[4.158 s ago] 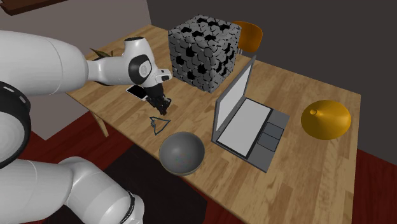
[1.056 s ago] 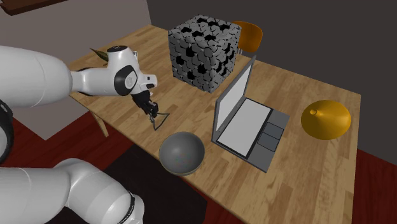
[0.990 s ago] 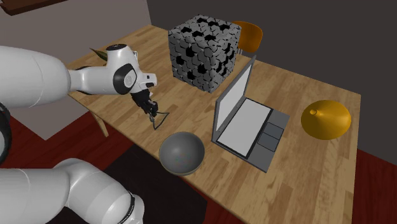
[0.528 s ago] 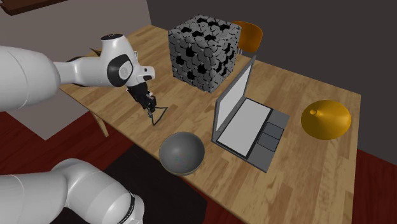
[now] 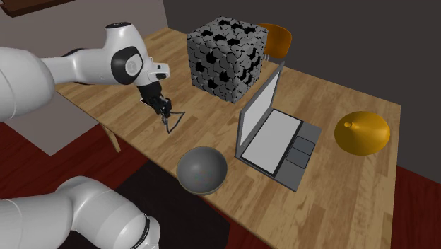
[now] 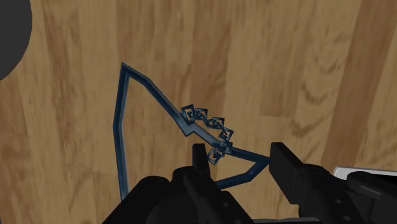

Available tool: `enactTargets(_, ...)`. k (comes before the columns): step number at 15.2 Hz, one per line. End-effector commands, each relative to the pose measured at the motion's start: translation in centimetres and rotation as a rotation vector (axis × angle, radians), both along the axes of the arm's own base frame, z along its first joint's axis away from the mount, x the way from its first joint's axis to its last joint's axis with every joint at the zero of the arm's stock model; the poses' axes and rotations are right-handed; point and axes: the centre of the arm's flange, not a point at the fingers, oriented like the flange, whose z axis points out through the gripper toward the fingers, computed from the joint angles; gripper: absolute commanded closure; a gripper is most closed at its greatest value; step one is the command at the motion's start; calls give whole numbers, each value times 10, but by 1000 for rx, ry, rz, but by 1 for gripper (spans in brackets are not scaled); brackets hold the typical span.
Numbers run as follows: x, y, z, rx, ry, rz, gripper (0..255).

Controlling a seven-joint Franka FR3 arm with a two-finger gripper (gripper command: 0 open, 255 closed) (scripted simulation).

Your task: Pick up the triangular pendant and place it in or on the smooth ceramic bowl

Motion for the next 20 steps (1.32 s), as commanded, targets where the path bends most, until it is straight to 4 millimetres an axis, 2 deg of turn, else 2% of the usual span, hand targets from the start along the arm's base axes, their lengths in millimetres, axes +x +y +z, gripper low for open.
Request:
enactTargets(1,0,0,11,0,0,0,255)
enactTargets(8,-1,0,45,0,0,0,255)
enactTargets(20,-49,-151,53,0,0,0,255)
